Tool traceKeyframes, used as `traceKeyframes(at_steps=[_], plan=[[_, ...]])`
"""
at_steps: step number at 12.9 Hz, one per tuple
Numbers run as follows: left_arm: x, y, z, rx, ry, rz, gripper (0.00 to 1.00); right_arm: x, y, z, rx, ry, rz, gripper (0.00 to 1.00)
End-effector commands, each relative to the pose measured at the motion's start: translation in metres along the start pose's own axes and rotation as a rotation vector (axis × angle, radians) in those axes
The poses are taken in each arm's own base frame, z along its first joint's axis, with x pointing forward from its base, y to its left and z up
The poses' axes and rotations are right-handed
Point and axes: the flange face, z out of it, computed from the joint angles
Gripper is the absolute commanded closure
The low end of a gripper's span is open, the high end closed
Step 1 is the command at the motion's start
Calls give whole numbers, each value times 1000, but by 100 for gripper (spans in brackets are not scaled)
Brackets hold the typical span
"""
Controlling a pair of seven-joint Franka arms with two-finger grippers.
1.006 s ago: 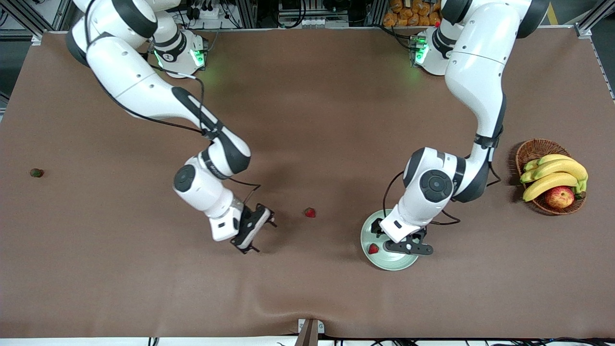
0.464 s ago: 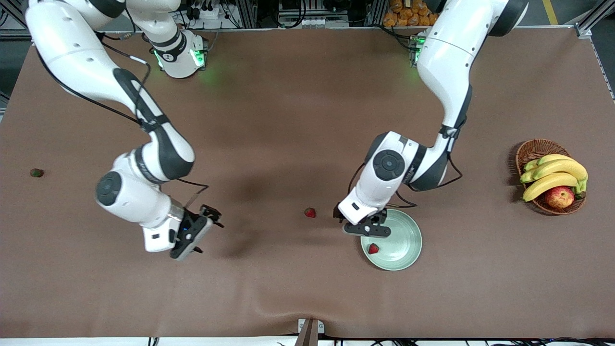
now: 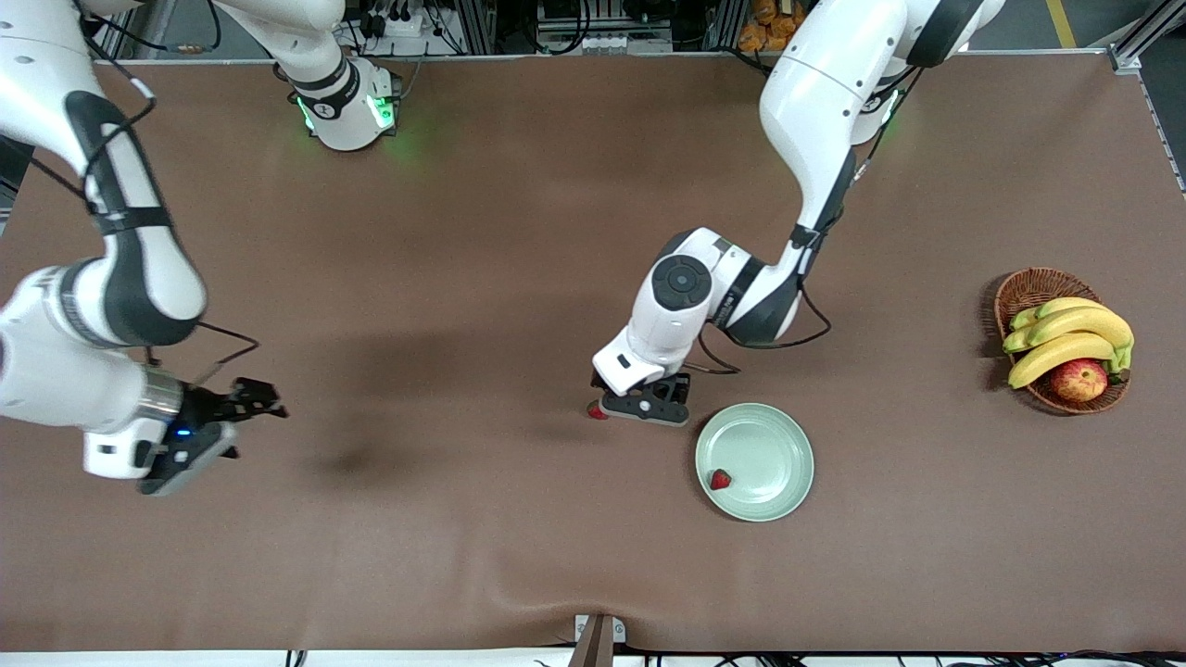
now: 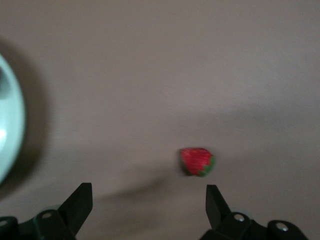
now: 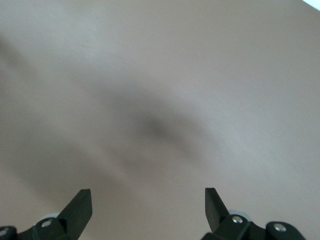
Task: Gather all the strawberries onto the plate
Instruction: 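Grasp the strawberry with the left gripper while the right gripper grasps the last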
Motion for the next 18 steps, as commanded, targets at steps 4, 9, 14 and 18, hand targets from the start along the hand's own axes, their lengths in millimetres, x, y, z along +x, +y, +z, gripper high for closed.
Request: traceKeyframes(at_steps=[4, 9, 14, 18], plan=[[-15, 22, 33, -34, 69, 51, 5, -160, 127, -36, -121, -131, 169, 0], [-22, 30, 39, -19, 79, 116, 29, -296, 186, -48, -84, -252, 256, 0], [-19, 25, 57, -67, 177, 120, 30, -372, 213, 4, 25, -297, 112, 0], [-18, 25, 57, -75, 192, 125, 42, -402, 231, 27, -59, -231, -78, 0]])
